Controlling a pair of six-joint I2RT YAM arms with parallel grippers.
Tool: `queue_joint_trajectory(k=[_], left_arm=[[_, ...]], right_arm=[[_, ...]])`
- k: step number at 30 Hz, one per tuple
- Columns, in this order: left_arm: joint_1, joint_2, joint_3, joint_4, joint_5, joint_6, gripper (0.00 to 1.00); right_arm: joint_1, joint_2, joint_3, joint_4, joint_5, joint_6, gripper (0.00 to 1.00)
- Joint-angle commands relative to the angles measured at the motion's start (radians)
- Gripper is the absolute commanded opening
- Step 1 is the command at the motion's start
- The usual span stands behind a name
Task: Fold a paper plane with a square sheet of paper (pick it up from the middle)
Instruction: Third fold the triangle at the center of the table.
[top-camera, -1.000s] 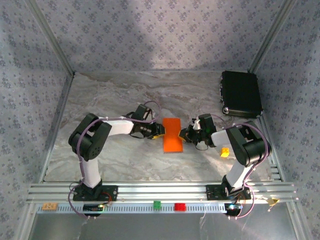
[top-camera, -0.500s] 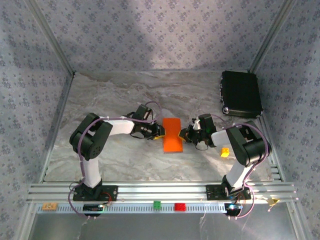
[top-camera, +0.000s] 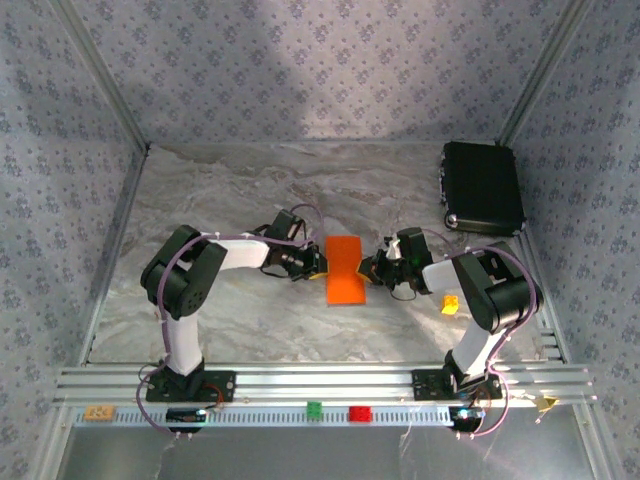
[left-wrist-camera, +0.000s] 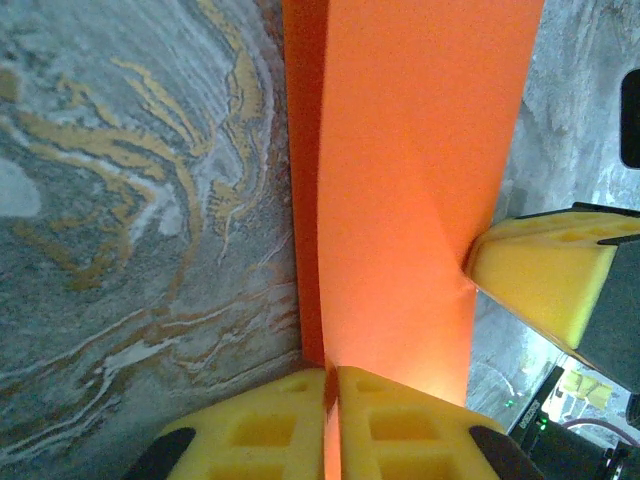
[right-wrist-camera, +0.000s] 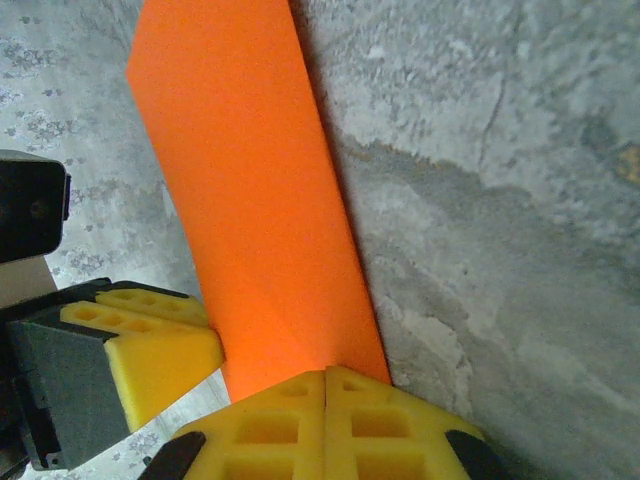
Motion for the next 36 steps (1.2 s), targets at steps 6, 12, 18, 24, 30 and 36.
queue_joint_trajectory(k=[6, 12, 18, 24, 30, 36], left_arm=[[0.014, -0.054, -0.002, 0.015, 0.007, -0.008, 0.03], [0.039, -0.091, -0.033, 0.022, 0.026, -0.016, 0.0], [0.072, -0.137, -0.056, -0.016, 0.055, -0.008, 0.0], [0.086, -0.161, -0.048, -0.052, 0.08, -0.011, 0.0], [0.087, -0.17, -0.038, -0.066, 0.081, -0.014, 0.0], [0.087, -0.173, -0.042, -0.06, 0.079, -0.018, 0.0]], right_arm=[[0.021, -0.017, 0.028, -0.082, 0.057, -0.022, 0.12], [0.045, -0.128, 0.072, -0.219, 0.102, -0.13, 0.3], [0.134, -0.28, 0.082, -0.318, 0.228, -0.317, 0.4], [0.33, -0.387, 0.035, -0.3, 0.518, -0.606, 0.48], [0.565, -0.377, -0.022, -0.162, 0.744, -0.962, 0.49], [0.72, -0.294, -0.019, -0.045, 0.861, -1.158, 0.51]])
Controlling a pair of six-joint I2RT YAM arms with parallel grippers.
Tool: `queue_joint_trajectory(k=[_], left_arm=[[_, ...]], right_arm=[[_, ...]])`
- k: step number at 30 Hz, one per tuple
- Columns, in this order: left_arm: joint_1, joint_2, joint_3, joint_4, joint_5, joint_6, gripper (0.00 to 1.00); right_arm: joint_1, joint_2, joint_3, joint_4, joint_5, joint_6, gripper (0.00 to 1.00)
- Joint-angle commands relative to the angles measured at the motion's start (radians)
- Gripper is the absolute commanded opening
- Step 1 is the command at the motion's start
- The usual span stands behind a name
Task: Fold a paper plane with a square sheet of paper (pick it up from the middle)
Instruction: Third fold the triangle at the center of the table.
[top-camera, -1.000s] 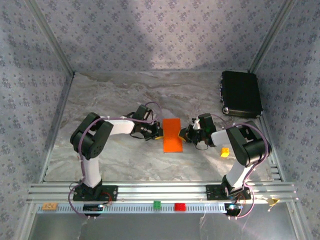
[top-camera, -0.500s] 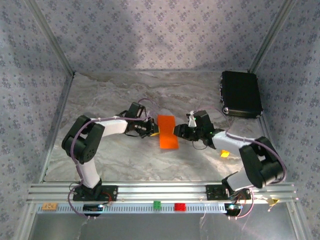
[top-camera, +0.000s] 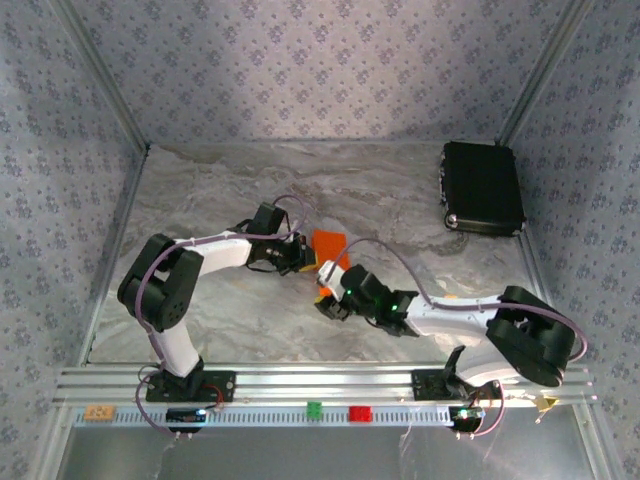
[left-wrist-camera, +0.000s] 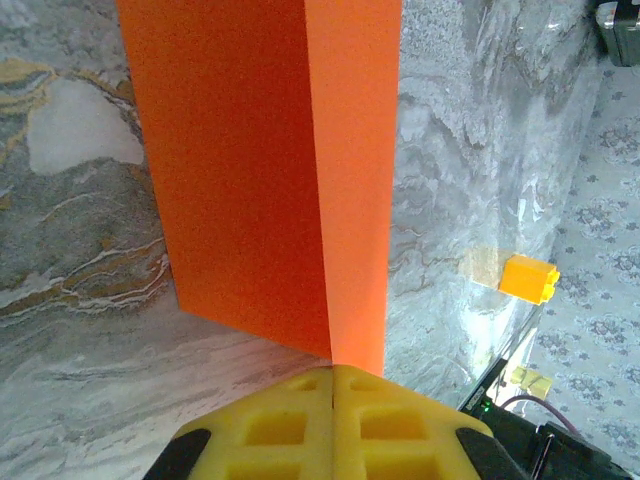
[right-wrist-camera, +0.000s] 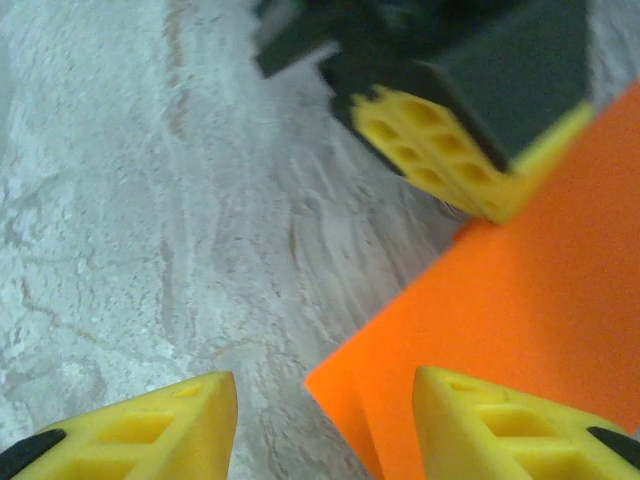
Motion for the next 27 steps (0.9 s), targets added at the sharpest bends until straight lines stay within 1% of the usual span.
queue_joint_trajectory(k=[1, 4, 7, 9, 11, 15, 21, 24, 27], left_arm=[[0.006, -0.034, 0.009, -0.01, 0.027, -0.007, 0.0], [0.007, -0.033, 0.005, -0.006, 0.024, -0.012, 0.0], [0.005, -0.033, 0.004, -0.006, 0.024, -0.013, 0.0], [0.006, -0.032, 0.004, -0.005, 0.024, -0.012, 0.0], [0.006, -0.032, 0.004, -0.005, 0.024, -0.013, 0.0], [0.006, -0.029, 0.005, -0.005, 0.023, -0.012, 0.0], [0.005, -0.029, 0.005, -0.007, 0.018, -0.012, 0.0], [0.006, -0.026, 0.005, -0.009, 0.016, -0.01, 0.0], [0.005, -0.025, 0.004, -0.009, 0.016, -0.01, 0.0]], right_arm=[[0.053, 0.051, -0.001, 0.098, 0.154, -0.175, 0.51], [0.1, 0.119, 0.025, 0.096, 0.265, -0.221, 0.52], [0.132, 0.163, 0.027, 0.133, 0.384, -0.253, 0.52], [0.142, 0.179, 0.025, 0.148, 0.418, -0.263, 0.52], [0.149, 0.186, 0.018, 0.169, 0.454, -0.269, 0.5], [0.152, 0.172, 0.008, 0.169, 0.446, -0.263, 0.43], [0.153, 0.153, -0.017, 0.17, 0.454, -0.244, 0.3], [0.153, 0.137, -0.03, 0.172, 0.44, -0.229, 0.26], [0.154, 0.131, -0.04, 0.175, 0.435, -0.221, 0.24]])
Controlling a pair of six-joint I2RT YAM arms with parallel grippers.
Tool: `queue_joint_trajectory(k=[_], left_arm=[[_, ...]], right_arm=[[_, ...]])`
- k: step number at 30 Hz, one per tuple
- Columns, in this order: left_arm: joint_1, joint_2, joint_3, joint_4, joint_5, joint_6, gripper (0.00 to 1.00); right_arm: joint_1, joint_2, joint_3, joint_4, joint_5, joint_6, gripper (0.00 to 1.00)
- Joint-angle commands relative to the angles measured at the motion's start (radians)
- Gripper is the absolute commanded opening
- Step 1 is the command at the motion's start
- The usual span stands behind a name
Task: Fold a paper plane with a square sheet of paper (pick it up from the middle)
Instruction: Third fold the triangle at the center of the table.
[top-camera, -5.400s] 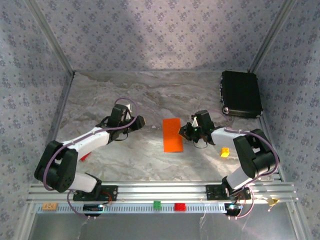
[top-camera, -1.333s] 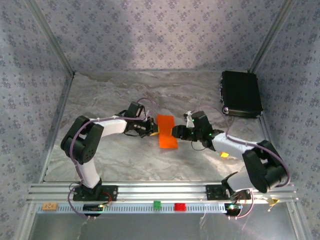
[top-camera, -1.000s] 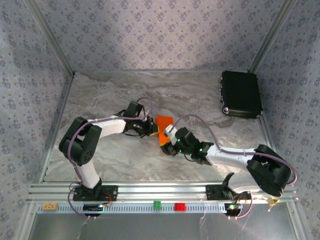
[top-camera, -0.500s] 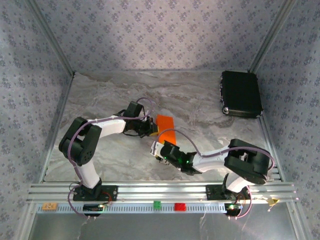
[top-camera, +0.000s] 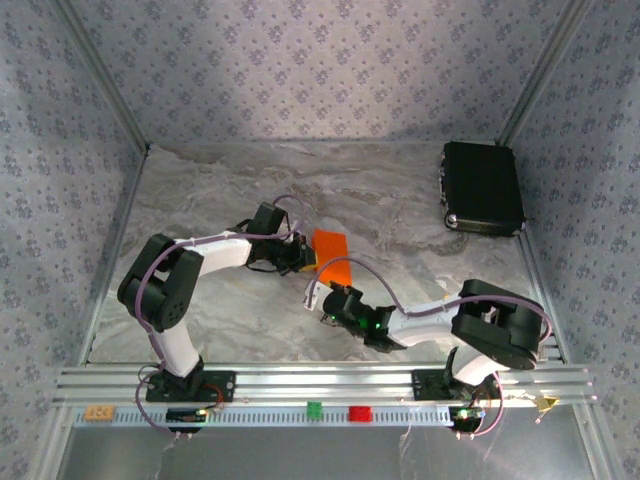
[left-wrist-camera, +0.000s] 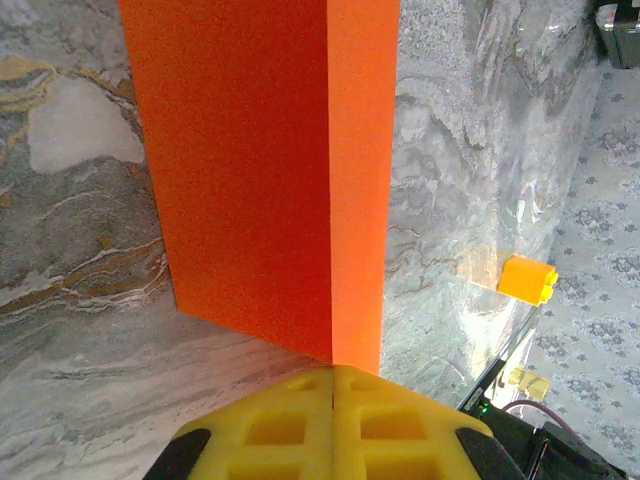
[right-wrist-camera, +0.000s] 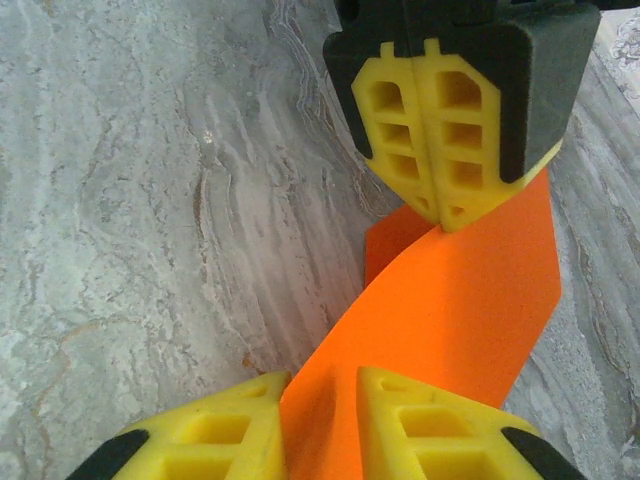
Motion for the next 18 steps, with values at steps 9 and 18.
queue_joint_trajectory(k=[9, 18], left_arm=[[0.006, -0.027, 0.004, -0.013, 0.012, -0.003, 0.0], [0.005, -0.028, 0.001, -0.013, 0.009, -0.002, 0.0]], right_arm=[[0.005, -0.033, -0.021, 0.038, -0.01, 0.036, 0.2], [-0.001, -0.041, -0.022, 0.032, -0.019, 0.051, 0.12]])
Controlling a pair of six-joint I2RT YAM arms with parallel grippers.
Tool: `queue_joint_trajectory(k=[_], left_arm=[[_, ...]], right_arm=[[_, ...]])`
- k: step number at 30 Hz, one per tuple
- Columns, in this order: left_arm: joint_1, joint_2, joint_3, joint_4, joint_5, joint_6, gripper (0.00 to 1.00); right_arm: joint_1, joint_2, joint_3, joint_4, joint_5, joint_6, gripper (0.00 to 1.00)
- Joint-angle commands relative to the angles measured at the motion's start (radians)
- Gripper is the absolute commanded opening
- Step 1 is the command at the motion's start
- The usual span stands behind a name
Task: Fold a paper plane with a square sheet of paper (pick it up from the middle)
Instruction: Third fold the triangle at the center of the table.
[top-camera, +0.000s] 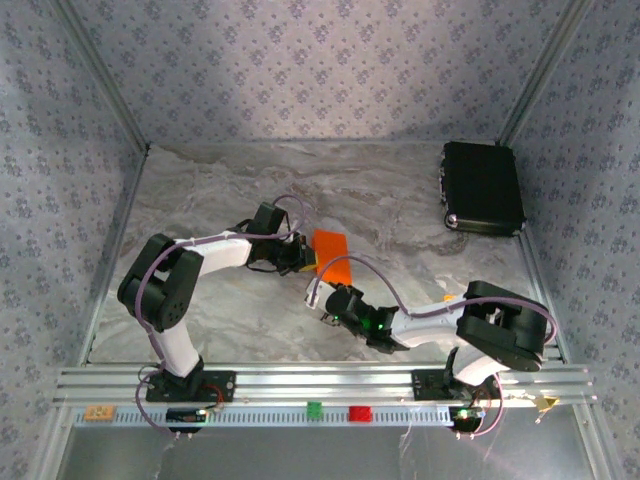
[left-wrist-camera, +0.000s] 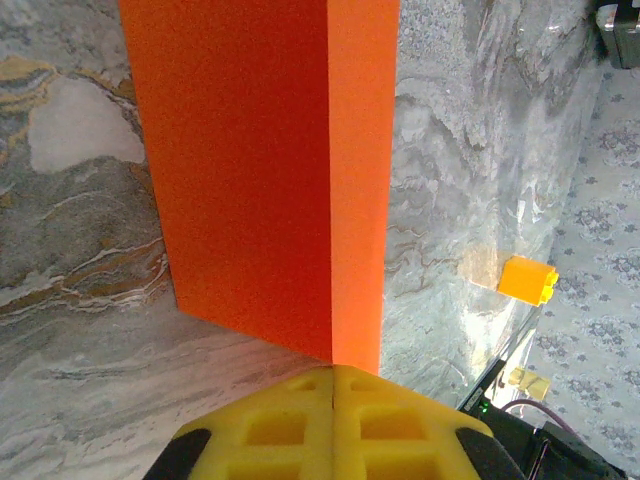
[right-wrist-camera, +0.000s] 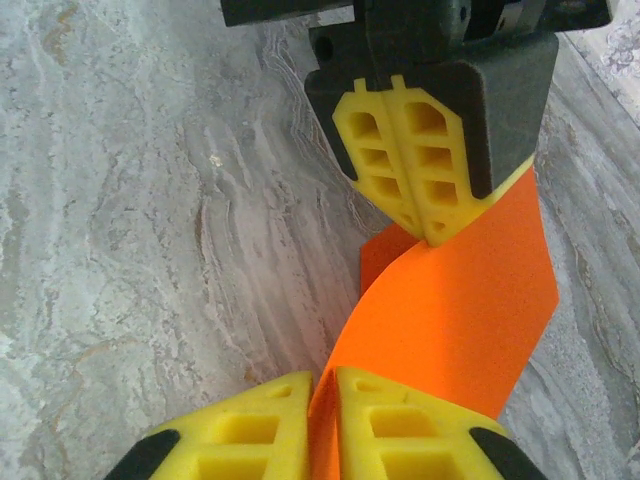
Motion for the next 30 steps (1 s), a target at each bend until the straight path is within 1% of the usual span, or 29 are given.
queue_joint_trajectory(k=[1, 8, 11, 13, 16, 20, 22, 25, 28, 30], left_arm=[[0.005, -0.029, 0.001, -0.013, 0.008, -0.003, 0.0], [0.005, -0.035, -0.002, -0.017, -0.002, -0.004, 0.01], [0.005, -0.049, -0.001, -0.033, -0.027, 0.003, 0.09], [0.008, -0.068, 0.002, -0.062, -0.064, 0.015, 0.18], [0.022, -0.111, 0.009, -0.12, -0.129, 0.042, 0.34], [0.041, -0.166, 0.016, -0.175, -0.2, 0.076, 0.43], [0.05, -0.181, 0.018, -0.184, -0.214, 0.085, 0.45], [0.056, -0.18, 0.036, -0.195, -0.211, 0.1, 0.45], [0.056, -0.175, 0.052, -0.199, -0.204, 0.107, 0.44], [0.056, -0.172, 0.06, -0.197, -0.197, 0.109, 0.42]], right_arm=[[0.0, -0.017, -0.006, -0.004, -0.003, 0.027, 0.11], [-0.003, -0.023, -0.003, -0.021, 0.009, 0.037, 0.03], [-0.009, -0.032, 0.001, -0.036, 0.001, 0.057, 0.02], [-0.023, -0.046, 0.007, -0.063, -0.033, 0.094, 0.01], [-0.074, -0.082, 0.025, -0.133, -0.166, 0.189, 0.01], [-0.189, -0.11, 0.062, -0.209, -0.407, 0.333, 0.01], [-0.247, -0.108, 0.085, -0.25, -0.505, 0.422, 0.01], [-0.338, -0.09, 0.125, -0.301, -0.649, 0.541, 0.0], [-0.398, -0.063, 0.16, -0.331, -0.799, 0.61, 0.0], [-0.421, -0.046, 0.174, -0.327, -0.881, 0.641, 0.0]])
